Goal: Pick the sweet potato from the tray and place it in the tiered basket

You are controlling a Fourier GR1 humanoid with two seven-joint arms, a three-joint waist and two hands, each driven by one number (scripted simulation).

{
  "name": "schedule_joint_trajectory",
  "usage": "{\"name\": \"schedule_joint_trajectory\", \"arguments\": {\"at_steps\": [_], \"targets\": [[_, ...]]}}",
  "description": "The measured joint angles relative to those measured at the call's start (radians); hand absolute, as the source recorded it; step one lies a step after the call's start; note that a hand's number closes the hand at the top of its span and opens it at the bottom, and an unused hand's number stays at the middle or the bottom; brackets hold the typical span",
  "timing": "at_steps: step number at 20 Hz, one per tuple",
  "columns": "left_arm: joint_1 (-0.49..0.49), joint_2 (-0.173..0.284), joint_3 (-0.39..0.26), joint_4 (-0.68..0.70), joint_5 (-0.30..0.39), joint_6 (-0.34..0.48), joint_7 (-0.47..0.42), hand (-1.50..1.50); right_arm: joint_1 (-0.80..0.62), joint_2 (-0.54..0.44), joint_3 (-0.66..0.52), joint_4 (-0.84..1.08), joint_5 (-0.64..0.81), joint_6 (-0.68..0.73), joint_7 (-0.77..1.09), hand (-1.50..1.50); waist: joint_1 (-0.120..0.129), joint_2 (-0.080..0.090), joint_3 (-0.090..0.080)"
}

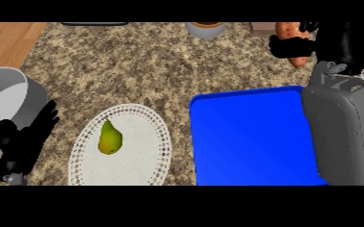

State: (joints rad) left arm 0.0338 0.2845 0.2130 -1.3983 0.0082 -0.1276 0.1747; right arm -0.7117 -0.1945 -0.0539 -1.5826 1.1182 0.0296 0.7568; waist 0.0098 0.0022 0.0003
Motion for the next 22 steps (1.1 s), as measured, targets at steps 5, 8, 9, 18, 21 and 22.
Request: {"name": "schedule_joint_trajectory", "arguments": {"at_steps": [5,8,9,18,21,22], "targets": [[0.010,-0.010,-0.001,0.008,-0.002,-0.008,-0.022,0.00,-0.090,-0.109,-0.108,0.232,-0.051,-0.084,-0.160,1.50,0.006,0.002,0.000],[0.010,-0.016,-0.008,0.008,-0.010,-0.007,-0.031,0.00,-0.122,-0.121,-0.187,0.325,-0.135,-0.170,-0.256,1.50,0.011,0.005,0.001],[0.004,-0.015,-0.007,0.015,-0.012,-0.007,-0.032,0.00,-0.138,-0.126,-0.211,0.367,-0.162,-0.191,-0.287,1.50,0.011,0.006,0.001],[-0.028,-0.011,-0.003,0.020,-0.012,-0.012,-0.012,0.00,-0.313,-0.250,-0.359,0.798,-0.306,-0.314,-0.573,1.50,0.023,0.009,0.001],[-0.036,-0.008,0.000,0.024,-0.008,-0.018,-0.010,0.00,-0.334,-0.315,-0.343,0.898,-0.265,-0.332,-0.632,1.50,0.028,0.013,-0.001],[-0.037,-0.012,-0.003,0.021,-0.009,-0.016,-0.010,0.00,-0.323,-0.344,-0.306,0.910,-0.213,-0.331,-0.638,1.50,0.027,0.015,-0.002]]}}
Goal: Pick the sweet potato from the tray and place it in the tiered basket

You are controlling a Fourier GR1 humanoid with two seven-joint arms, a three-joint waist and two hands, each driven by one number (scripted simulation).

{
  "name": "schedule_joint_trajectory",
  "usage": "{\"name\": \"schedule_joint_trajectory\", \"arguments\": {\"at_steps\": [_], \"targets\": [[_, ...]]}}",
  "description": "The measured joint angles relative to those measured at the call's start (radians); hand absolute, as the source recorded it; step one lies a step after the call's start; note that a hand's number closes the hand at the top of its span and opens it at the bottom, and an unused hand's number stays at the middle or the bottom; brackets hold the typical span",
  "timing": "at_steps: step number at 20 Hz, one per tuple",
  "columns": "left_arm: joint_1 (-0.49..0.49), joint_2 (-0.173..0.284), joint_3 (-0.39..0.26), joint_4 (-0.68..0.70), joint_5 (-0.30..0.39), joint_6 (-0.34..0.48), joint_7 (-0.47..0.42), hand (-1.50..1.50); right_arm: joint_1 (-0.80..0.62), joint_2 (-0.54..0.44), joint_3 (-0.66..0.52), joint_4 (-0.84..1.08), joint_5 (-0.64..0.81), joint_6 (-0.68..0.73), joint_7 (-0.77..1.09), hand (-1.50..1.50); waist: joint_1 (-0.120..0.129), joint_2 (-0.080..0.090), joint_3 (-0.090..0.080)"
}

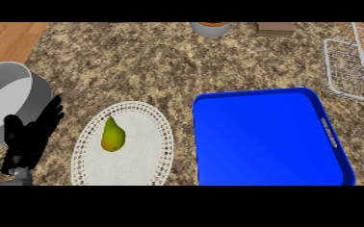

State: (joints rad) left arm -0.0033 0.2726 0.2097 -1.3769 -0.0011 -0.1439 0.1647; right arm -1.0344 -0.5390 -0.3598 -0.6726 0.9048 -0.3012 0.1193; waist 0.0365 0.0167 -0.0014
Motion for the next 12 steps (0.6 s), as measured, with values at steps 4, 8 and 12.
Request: {"name": "schedule_joint_trajectory", "arguments": {"at_steps": [4,8,12], "targets": [[0.015,-0.009,-0.010,-0.011,-0.004,-0.003,-0.007,0.00,-0.010,-0.107,0.095,0.070,0.146,0.006,-0.019,1.50,0.011,0.002,0.001],[0.003,-0.008,-0.011,-0.004,-0.006,-0.003,-0.002,0.00,-0.052,-0.177,0.161,0.155,0.240,0.019,-0.071,1.50,0.016,0.004,0.002],[0.000,-0.013,-0.013,0.001,-0.009,-0.003,-0.010,0.00,-0.108,-0.227,0.183,0.250,0.288,0.011,-0.137,1.50,0.020,0.005,0.002]]}}
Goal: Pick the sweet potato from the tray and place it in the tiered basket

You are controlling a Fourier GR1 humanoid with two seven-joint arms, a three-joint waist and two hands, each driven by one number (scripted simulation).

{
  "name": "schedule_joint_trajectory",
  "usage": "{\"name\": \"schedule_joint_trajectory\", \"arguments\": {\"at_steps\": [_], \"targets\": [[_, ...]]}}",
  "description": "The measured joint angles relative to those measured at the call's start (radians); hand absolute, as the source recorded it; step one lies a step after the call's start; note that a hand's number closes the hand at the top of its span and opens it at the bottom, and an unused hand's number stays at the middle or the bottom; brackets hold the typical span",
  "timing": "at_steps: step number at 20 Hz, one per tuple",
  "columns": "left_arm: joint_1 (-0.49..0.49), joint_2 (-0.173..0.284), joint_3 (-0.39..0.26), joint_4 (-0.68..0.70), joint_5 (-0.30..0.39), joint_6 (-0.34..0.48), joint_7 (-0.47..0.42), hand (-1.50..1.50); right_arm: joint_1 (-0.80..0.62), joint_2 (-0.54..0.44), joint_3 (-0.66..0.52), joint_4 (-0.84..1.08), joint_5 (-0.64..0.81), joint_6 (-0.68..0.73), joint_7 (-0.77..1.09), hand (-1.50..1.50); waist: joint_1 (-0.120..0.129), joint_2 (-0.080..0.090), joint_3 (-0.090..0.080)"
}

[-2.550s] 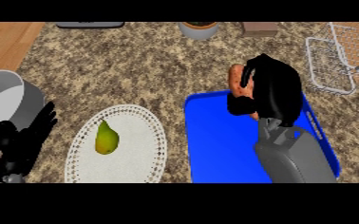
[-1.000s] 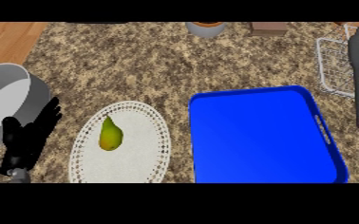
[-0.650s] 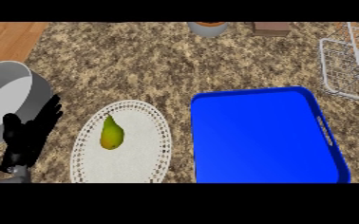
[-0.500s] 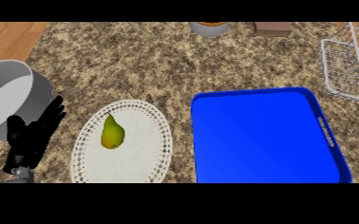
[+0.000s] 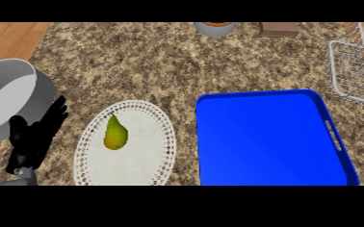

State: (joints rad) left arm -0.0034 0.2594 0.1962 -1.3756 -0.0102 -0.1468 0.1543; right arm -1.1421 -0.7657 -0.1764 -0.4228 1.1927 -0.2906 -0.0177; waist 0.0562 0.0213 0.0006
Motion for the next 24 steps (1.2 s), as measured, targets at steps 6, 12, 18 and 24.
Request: {"name": "schedule_joint_trajectory", "arguments": {"at_steps": [6,12,18,24], "targets": [[0.008,0.000,0.001,-0.006,-0.008,0.003,-0.006,0.00,-0.065,-0.041,0.036,0.108,0.063,0.014,-0.065,1.50,0.001,-0.001,0.000],[0.001,-0.005,-0.002,0.008,-0.009,-0.001,-0.018,0.00,-0.104,-0.046,0.036,0.217,0.085,0.095,-0.026,1.50,0.007,0.002,0.000],[-0.015,0.000,0.002,0.019,-0.008,-0.004,-0.008,0.00,-0.094,-0.063,0.030,0.317,0.091,0.230,0.090,-1.50,0.007,0.005,0.001],[-0.015,0.009,0.012,0.025,-0.002,-0.014,-0.014,0.00,-0.091,-0.076,-0.035,0.320,0.029,0.234,0.135,-1.50,0.004,0.004,0.002]]}}
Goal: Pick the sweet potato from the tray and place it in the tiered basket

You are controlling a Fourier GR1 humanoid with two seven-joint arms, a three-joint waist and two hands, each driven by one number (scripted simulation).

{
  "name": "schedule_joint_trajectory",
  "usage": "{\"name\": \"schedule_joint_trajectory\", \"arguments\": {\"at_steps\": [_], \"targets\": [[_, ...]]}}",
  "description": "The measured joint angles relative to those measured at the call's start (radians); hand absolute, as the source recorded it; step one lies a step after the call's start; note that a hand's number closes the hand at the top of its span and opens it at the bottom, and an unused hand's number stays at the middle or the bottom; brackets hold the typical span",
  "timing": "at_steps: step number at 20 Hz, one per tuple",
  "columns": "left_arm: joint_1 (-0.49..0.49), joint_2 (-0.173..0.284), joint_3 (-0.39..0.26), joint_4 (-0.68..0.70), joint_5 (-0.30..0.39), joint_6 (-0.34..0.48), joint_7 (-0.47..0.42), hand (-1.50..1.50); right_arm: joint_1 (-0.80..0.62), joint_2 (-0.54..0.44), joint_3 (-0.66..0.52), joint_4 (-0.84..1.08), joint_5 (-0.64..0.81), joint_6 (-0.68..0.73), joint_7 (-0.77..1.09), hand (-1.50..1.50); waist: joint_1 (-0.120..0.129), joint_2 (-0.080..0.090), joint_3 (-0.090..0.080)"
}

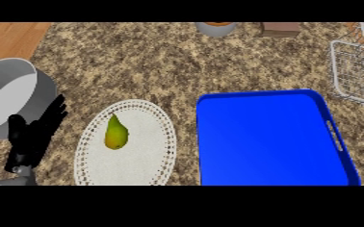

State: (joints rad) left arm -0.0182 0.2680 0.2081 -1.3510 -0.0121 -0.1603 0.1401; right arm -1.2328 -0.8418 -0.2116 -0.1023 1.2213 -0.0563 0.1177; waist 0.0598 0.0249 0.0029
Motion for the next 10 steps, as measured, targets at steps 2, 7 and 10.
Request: {"name": "schedule_joint_trajectory", "arguments": {"at_steps": [2,7,10], "targets": [[-0.005,-0.003,-0.001,-0.002,-0.003,0.006,0.006,0.00,0.002,-0.006,-0.027,-0.014,-0.027,-0.026,-0.014,-1.50,-0.001,0.000,0.000],[-0.003,-0.006,-0.003,-0.013,-0.001,0.005,0.017,0.00,-0.033,-0.029,-0.109,-0.057,-0.106,-0.100,-0.005,-1.50,-0.003,-0.003,0.000],[0.002,0.001,0.006,-0.001,0.000,0.002,0.009,0.00,-0.043,-0.066,-0.167,-0.066,-0.160,-0.109,0.012,-1.50,-0.015,-0.007,-0.001]]}}
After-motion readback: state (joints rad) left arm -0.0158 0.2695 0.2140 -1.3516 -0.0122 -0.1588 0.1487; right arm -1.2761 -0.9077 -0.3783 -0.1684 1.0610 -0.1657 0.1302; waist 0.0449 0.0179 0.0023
